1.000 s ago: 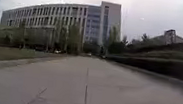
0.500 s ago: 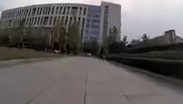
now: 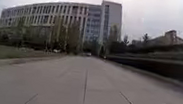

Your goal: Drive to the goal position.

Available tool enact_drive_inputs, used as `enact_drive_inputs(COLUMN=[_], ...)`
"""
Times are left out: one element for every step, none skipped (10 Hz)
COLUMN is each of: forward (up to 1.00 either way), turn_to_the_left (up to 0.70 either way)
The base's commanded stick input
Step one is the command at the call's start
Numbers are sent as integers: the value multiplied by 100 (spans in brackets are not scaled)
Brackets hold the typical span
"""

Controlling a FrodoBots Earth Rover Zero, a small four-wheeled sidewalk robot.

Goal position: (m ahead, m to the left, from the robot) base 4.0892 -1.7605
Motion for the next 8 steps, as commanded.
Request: enact_drive_inputs(forward=[100,100,100,100,100,100,100,100], turn_to_the_left=[0,0,0,0,0,0,0,0])
